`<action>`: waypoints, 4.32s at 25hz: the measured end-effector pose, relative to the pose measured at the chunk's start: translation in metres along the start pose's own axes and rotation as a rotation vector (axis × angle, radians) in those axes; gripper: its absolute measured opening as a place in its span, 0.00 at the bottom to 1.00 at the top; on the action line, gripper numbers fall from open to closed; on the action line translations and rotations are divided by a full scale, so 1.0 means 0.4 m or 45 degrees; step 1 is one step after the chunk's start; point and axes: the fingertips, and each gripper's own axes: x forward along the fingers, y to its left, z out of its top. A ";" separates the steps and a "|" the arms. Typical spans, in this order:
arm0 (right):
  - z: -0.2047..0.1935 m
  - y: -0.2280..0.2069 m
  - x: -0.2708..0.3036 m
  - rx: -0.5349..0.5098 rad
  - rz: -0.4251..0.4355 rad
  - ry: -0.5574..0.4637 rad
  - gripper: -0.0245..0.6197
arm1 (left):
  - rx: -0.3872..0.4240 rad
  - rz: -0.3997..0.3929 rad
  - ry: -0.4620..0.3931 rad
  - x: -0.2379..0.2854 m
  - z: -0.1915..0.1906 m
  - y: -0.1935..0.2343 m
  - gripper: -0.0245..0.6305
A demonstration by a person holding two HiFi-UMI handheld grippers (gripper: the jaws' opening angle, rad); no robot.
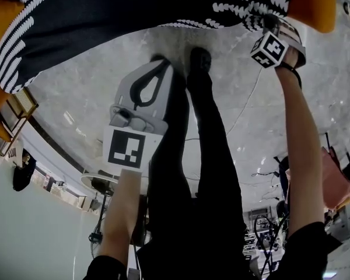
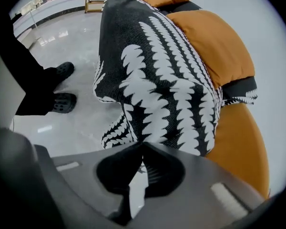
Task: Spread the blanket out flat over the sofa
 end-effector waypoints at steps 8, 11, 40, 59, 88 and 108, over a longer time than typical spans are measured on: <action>-0.132 -0.006 0.025 -0.146 -0.038 0.152 0.05 | 0.003 0.008 -0.004 -0.003 -0.007 0.014 0.06; -0.125 -0.002 0.035 -0.086 -0.019 0.154 0.05 | 0.002 0.011 -0.003 -0.002 -0.007 0.013 0.06; 0.426 -0.169 -0.789 0.554 -0.181 -0.523 0.07 | -0.094 0.341 -0.267 -0.615 0.226 0.142 0.06; 1.305 0.037 -1.598 0.775 0.144 -1.209 0.04 | -0.182 0.559 -0.382 -1.483 0.048 0.510 0.06; 2.297 0.124 -1.682 0.618 0.601 -1.480 0.04 | -0.368 0.685 -0.226 -1.815 -0.163 1.396 0.06; 2.569 0.341 -1.495 0.994 0.388 -1.179 0.04 | -0.208 0.220 0.166 -1.549 -0.659 1.819 0.14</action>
